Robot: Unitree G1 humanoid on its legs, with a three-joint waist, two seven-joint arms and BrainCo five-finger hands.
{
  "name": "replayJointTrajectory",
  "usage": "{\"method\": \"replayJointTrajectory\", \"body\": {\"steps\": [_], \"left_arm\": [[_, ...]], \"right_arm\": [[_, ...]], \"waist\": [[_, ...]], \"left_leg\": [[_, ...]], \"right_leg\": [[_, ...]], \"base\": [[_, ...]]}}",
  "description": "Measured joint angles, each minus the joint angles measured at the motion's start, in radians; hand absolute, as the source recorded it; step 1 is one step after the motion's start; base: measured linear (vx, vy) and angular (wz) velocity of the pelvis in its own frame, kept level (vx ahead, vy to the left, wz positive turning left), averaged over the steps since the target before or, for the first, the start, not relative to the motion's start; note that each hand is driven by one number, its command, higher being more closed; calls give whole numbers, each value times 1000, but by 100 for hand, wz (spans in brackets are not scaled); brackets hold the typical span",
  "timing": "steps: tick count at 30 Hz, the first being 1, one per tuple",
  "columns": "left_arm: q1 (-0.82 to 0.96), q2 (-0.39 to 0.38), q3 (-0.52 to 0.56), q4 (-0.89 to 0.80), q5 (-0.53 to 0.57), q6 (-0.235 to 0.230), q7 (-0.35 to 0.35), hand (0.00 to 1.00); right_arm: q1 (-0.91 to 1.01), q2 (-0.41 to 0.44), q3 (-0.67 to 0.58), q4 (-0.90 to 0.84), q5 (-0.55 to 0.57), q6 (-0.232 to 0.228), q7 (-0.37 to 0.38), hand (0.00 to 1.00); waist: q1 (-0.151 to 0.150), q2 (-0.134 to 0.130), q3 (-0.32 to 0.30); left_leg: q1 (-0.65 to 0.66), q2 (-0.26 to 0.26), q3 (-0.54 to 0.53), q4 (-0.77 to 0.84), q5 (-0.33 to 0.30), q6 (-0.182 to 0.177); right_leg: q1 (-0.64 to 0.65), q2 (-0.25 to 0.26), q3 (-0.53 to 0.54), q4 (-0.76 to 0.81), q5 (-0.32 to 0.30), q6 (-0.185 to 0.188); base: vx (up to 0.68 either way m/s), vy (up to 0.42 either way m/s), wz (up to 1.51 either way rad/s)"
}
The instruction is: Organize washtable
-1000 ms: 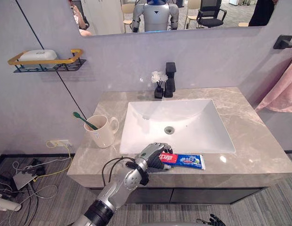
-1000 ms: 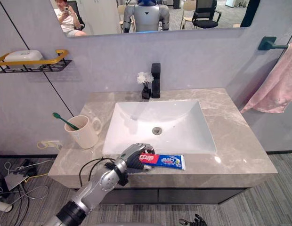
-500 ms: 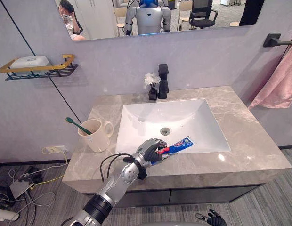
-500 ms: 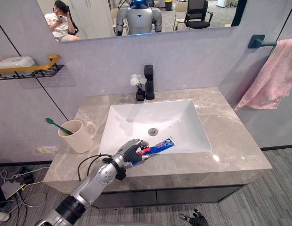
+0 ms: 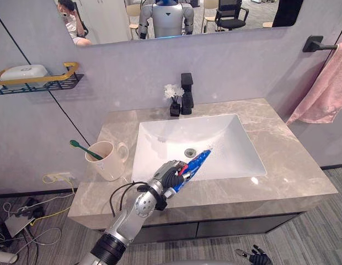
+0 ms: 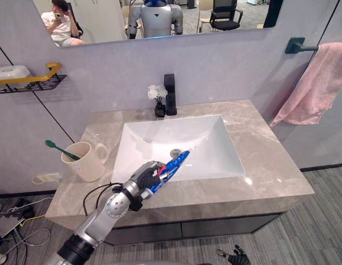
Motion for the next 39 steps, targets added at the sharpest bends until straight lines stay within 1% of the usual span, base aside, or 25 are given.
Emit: {"method": "replayJointTrajectory", "body": {"steps": [1, 3, 4, 6, 7, 8, 9, 13, 15, 19, 20, 21, 22, 24, 25, 27, 30, 33, 34, 37, 39], "left_arm": [[5, -4, 10, -20, 0, 0, 0, 100], [6, -20, 37, -79, -9, -1, 6, 100], [7, -25, 40, -93, -10, -1, 8, 100], [41, -48, 53, -147, -19, -2, 19, 100], [47, -53, 56, -158, -23, -2, 19, 100], [56, -60, 65, -179, -26, -2, 19, 100], [63, -62, 72, -191, -27, -2, 19, 100], [110, -70, 129, -232, -27, -5, 18, 100], [130, -70, 152, -246, -29, -5, 18, 100], [153, -74, 179, -271, -36, -5, 0, 100], [154, -77, 179, -274, -38, -6, -9, 100], [155, -79, 179, -276, -46, -7, -22, 100], [155, -78, 179, -277, -46, -9, -25, 100], [156, -78, 178, -277, -67, -11, -28, 100], [156, -78, 178, -279, -68, -11, -28, 100], [156, -78, 175, -287, -81, -14, -28, 100], [150, -79, 144, -288, -98, -18, -25, 100], [147, -80, 119, -288, -110, -22, -25, 100], [142, -82, 99, -288, -112, -22, -23, 100], [117, -82, 67, -287, -115, -22, -22, 100], [104, -87, 50, -287, -118, -23, -19, 100]], "right_arm": [[6, -2, -13, -25, -3, 0, -1, 0], [33, -4, -48, -144, -16, -1, -1, 0], [46, -4, -51, -172, -17, 0, 0, 0], [68, -4, -73, -271, -25, 0, 11, 0], [74, -3, -79, -296, -26, 1, 12, 0], [87, -3, -92, -354, -27, 2, 24, 0], [93, -3, -100, -392, -27, 3, 30, 0], [121, -6, -177, -667, -34, 9, 55, 0], [126, -16, -198, -745, -32, 9, 72, 0], [132, -85, -209, -931, -12, 5, 118, 0], [113, -111, -221, -986, 10, -9, 137, 0], [75, -140, -229, -1019, 30, -33, 143, 0], [56, -154, -228, -1029, 43, -42, 145, 0], [-29, -187, -214, -1037, 93, -78, 151, 0], [-50, -191, -209, -1037, 101, -80, 152, 0], [-115, -210, -154, -1037, 149, -82, 150, 0], [-185, -243, -44, -1038, 226, -103, 145, 0], [-248, -244, 20, -1038, 259, -108, 144, 0], [-281, -247, 59, -1038, 278, -115, 144, 0], [-306, -251, 107, -1038, 306, -116, 145, 0], [-326, -251, 168, -1038, 332, -116, 144, 0]], "waist": [[4, 1, -1], [15, -3, -2], [15, -4, -2], [14, -15, -12], [13, -16, -13], [11, -21, -14], [11, -21, -14], [15, -25, -16], [14, -25, -16], [2, -23, -17], [-1, -22, -18], [-2, -25, -19], [-1, -26, -19], [1, -30, -21], [2, -30, -22], [8, -27, -25], [24, -21, -30], [28, -20, -31], [35, -19, -31], [56, -18, -32], [56, -16, -34]], "left_leg": [[-1, 1, 7, 0, -2, 0], [-9, 2, 19, 2, -4, 0], [-9, 2, 22, 2, -4, 0], [-9, 3, 34, 2, -9, 3], [-9, 3, 35, 4, -10, 4], [-13, 3, 38, 5, -11, 5], [-15, 3, 40, 5, -11, 5], [-18, 13, 69, 30, -34, 2], [-22, 14, 86, 36, -38, 2], [-29, 14, 113, 45, -47, 4], [-33, 14, 117, 60, -55, 4], [-33, 14, 121, 64, -59, 5], [-34, 14, 123, 66, -61, 6], [-38, 13, 125, 72, -64, 7], [-38, 13, 125, 72, -64, 7], [-45, 12, 124, 74, -64, 8], [-60, 11, 107, 85, -64, 8], [-73, 11, 89, 96, -64, 8], [-81, 11, 76, 101, -64, 8], [-89, 9, 65, 105, -63, 9], [-90, 2, 53, 105, -59, 13]], "right_leg": [[-8, 1, 11, 5, 0, 0], [-25, 1, 25, 12, 0, 0], [-26, 1, 28, 12, 0, 0], [-33, 2, 39, 13, 0, 0], [-33, 2, 40, 14, 0, 0], [-39, 3, 42, 15, 0, 0], [-43, 3, 45, 17, 0, 0], [-55, 10, 77, 28, 0, 1], [-66, 13, 95, 29, 0, 1], [-84, 15, 123, 31, 6, 9], [-84, 15, 128, 31, 7, 11], [-84, 15, 132, 31, 10, 15], [-85, 15, 135, 31, 10, 17], [-87, 13, 138, 31, 12, 17], [-87, 12, 138, 31, 12, 17], [-92, 12, 137, 30, 14, 18], [-93, 11, 120, 28, 16, 18], [-91, 11, 102, 28, 16, 18], [-90, 11, 88, 29, 17, 20], [-90, 9, 76, 28, 21, 23], [-84, 4, 61, 28, 21, 23]], "base": [[-39, 1, -28], [-26, 3, -20], [-19, -1, -11], [-14, -9, -14], [-12, -16, -12], [-17, -13, -5], [-26, -13, -11], [-25, -10, -22], [-23, -7, -25], [-6, 6, -21], [-8, 13, -15], [-16, 11, -12], [-28, 4, -9], [-34, 1, -4], [-30, -3, 0], [-16, -2, 0], [-7, -16, 15], [-6, -30, 22], [-17, -25, 20], [-19, -8, 15], [-19, 7, 19]]}}
